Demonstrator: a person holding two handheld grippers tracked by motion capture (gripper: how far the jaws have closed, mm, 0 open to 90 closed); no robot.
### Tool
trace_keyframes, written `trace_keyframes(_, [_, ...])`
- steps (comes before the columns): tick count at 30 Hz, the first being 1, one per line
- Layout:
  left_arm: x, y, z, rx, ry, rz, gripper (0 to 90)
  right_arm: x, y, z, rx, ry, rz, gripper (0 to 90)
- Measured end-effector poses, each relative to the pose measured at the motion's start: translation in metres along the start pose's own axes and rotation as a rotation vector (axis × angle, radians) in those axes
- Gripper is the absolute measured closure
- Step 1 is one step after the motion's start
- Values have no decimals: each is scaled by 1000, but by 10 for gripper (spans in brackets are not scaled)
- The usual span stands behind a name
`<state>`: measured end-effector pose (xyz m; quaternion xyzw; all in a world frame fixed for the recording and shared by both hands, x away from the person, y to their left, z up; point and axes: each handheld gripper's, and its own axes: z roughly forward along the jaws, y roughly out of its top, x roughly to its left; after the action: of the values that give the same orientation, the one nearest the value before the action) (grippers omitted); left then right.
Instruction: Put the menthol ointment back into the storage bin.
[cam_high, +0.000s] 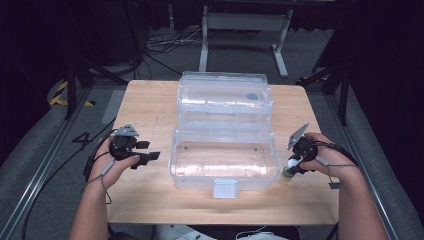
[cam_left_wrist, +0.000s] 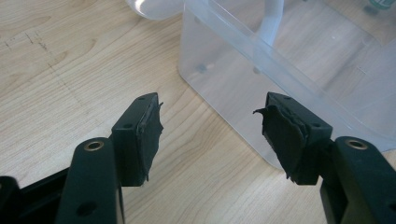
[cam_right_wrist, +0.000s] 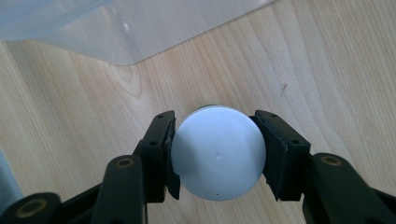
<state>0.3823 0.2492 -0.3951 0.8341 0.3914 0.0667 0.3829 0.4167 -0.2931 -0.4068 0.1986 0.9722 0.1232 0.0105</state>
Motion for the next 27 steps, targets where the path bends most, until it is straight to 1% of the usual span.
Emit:
trace_keyframes(4, [1,0,0,-2,2,5,377,2,-2,-7,-23,-1,3,506])
trace_keyframes(5, [0,0,0,-2,3,-2,377,2,-2,-10,-27,-5,3,506])
trace_keyframes(7, [1,0,0,-2,4,-2,377,3,-2,-14,-34,-13,-2,506])
trace_keyframes(9, [1,0,0,-2,4,-2,377,3,-3,-16,-44,-15,-7,506])
trace_keyframes(10, [1,0,0,-2,6,6,377,4,-3,-18,-44,-19,-9,506])
trace_keyframes(11, [1,0,-1,-4,3,1,377,4,-3,-20,-50,-23,-12,506])
trace_keyframes(12, [1,-1,-1,-3,3,1,377,5,-2,-21,-56,-26,-5,506])
trace_keyframes(13, [2,-1,-1,-3,5,0,377,5,-2,-23,-61,-30,-13,506])
trace_keyframes(14, [2,-1,-1,-3,5,0,377,5,-2,-25,-59,-29,-9,506])
trace_keyframes(15, [2,-2,-2,0,9,-4,376,5,-2,-26,-67,-30,-14,506])
trace_keyframes(18, [3,-4,-2,3,12,-10,377,6,-1,-30,-70,-31,-14,506])
trace_keyframes(19, [3,-5,-2,0,13,-16,376,6,1,-36,-75,-40,-19,506])
trace_keyframes(20, [3,-5,-2,0,13,-16,377,6,1,-36,-75,-40,-19,506])
trace_keyframes(23, [4,-6,-4,-3,18,-16,377,6,3,-41,-67,-41,-30,506])
trace_keyframes(24, [4,-6,-4,-3,18,-16,377,6,3,-41,-67,-41,-30,506])
trace_keyframes(25, [3,-6,-5,-4,20,-23,377,6,4,-43,-58,-39,-20,506])
trace_keyframes(26, [4,-6,-5,-4,21,-23,377,6,4,-46,-62,-47,-31,506])
trace_keyframes(27, [4,-6,-6,-2,20,-20,377,6,4,-47,-60,-48,-29,506])
